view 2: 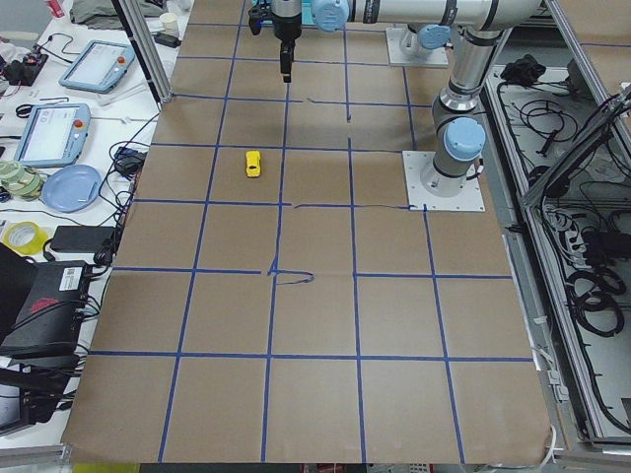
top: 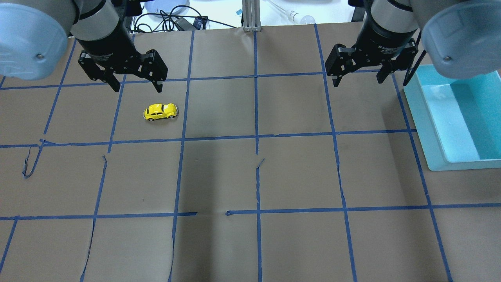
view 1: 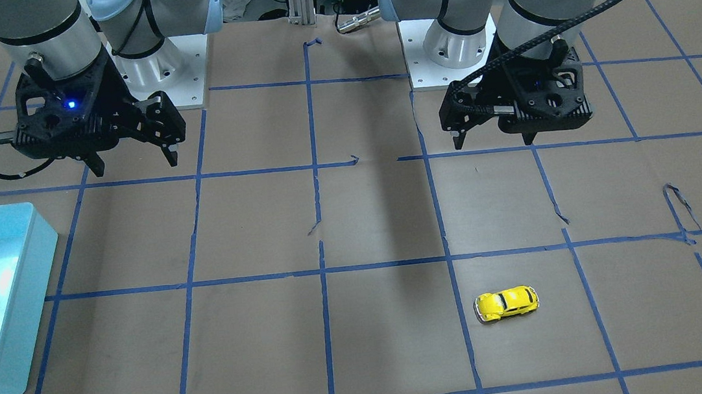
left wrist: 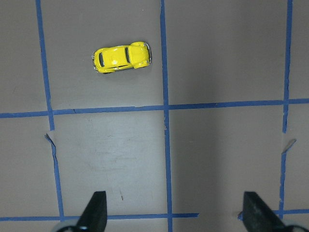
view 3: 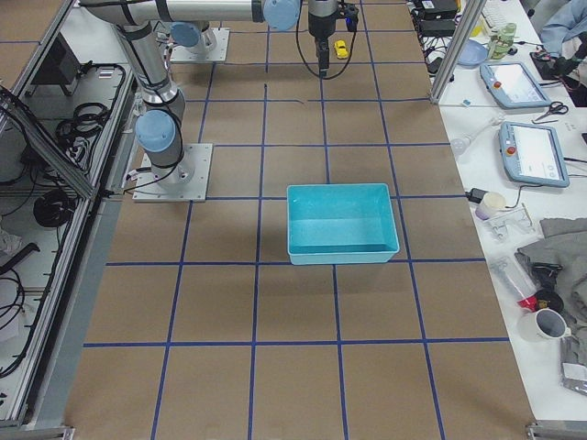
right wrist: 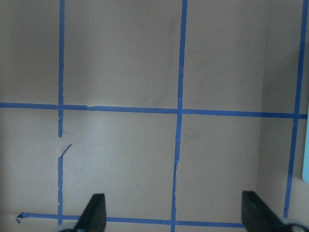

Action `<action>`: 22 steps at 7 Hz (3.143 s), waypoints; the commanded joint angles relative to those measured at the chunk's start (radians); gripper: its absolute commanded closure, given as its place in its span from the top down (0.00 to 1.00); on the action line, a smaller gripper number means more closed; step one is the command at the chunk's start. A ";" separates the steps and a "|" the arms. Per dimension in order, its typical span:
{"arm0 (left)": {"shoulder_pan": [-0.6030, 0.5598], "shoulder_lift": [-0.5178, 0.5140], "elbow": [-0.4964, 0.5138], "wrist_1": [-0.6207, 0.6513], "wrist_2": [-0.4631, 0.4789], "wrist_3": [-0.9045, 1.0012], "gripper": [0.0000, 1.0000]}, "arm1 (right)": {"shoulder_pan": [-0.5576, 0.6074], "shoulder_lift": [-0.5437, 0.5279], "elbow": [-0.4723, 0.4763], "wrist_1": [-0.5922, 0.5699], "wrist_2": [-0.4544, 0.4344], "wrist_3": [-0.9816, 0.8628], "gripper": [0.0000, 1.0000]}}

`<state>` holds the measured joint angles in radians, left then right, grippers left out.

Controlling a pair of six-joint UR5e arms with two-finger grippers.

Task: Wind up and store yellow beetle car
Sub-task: 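Position the left gripper just above the yellow beetle car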

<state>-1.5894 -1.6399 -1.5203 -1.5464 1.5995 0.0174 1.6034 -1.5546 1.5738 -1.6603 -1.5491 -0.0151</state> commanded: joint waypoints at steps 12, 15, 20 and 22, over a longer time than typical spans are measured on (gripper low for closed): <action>0.003 0.061 -0.104 0.058 0.002 0.001 1.00 | 0.001 -0.002 0.002 0.001 0.001 0.000 1.00; 0.003 0.075 -0.103 0.055 0.000 -0.002 1.00 | 0.001 -0.002 0.002 0.005 0.001 -0.002 1.00; 0.005 0.080 -0.119 0.071 0.002 -0.007 1.00 | 0.003 -0.004 0.000 0.001 0.004 -0.025 1.00; 0.003 0.078 -0.121 0.080 0.001 -0.014 1.00 | 0.001 -0.004 -0.002 0.001 0.004 -0.025 1.00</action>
<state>-1.5849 -1.5604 -1.6407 -1.4715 1.6018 0.0105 1.6058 -1.5585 1.5729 -1.6595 -1.5449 -0.0384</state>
